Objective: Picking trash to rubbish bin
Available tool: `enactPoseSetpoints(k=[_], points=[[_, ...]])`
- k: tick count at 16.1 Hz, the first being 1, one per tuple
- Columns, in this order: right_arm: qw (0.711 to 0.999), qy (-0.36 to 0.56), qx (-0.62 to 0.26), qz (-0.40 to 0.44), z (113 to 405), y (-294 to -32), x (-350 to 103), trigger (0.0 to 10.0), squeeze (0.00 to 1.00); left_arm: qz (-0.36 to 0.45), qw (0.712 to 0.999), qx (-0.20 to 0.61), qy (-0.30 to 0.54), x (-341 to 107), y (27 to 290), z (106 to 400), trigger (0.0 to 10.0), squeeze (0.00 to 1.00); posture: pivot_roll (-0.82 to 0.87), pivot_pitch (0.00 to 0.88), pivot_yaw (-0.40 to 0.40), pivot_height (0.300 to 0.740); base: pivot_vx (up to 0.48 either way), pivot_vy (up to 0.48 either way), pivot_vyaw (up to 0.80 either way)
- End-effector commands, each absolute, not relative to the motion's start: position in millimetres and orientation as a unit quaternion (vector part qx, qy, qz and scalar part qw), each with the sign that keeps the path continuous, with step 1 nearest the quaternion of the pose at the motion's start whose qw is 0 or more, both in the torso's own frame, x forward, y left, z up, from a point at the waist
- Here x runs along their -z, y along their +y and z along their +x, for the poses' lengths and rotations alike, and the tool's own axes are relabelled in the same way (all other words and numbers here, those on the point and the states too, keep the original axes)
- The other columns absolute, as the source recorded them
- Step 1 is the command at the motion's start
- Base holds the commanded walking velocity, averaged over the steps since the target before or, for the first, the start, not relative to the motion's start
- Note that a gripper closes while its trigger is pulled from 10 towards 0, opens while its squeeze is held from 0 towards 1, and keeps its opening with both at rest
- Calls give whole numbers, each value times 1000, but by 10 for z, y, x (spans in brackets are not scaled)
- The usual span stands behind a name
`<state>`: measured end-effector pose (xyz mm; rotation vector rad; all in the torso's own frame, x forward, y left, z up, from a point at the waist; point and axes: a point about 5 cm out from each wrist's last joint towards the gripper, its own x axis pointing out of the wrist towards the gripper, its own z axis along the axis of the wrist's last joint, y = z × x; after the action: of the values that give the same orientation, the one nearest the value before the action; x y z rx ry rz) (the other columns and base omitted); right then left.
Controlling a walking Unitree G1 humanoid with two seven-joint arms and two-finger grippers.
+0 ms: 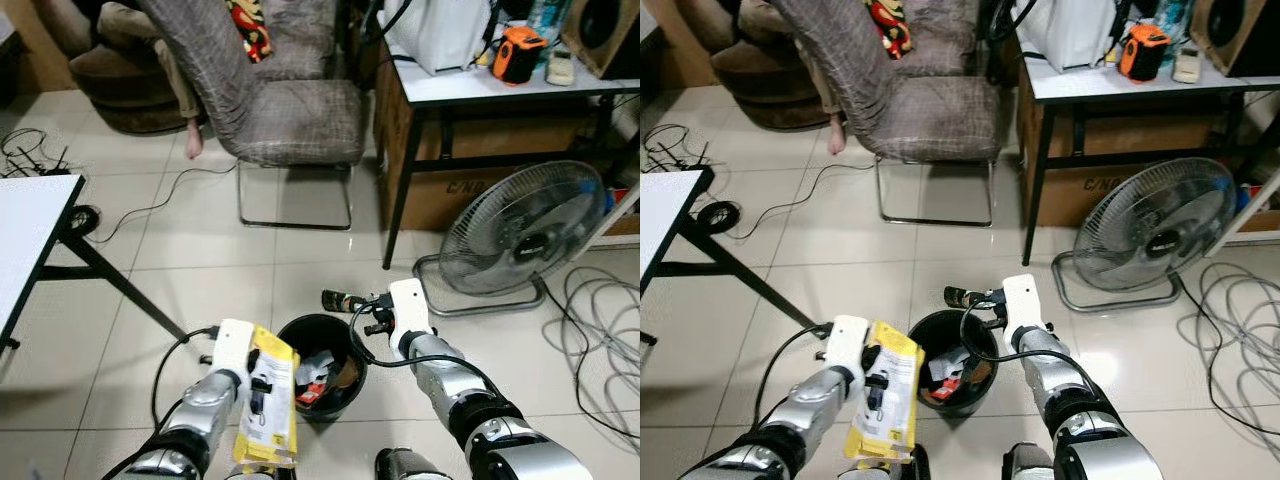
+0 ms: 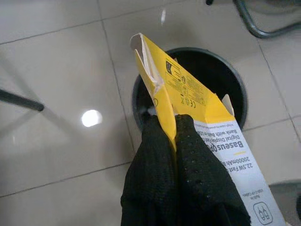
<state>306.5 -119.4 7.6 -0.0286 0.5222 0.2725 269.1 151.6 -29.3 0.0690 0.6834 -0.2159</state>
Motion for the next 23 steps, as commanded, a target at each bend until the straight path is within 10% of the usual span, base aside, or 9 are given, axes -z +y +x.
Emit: enactPoseSetpoints(k=[1,23], points=[[955,267,-127,-13,3029,-1216,-36,10000,0,42,927,126,352,338,1466,2648,10000,0,-166,189,101,740,0,0,0],[937,333,-105,28,2637,-1324,150,10000,0,36,914,207,346,276,972,2700,10000,0,-298,305,180,740,0,0,0]])
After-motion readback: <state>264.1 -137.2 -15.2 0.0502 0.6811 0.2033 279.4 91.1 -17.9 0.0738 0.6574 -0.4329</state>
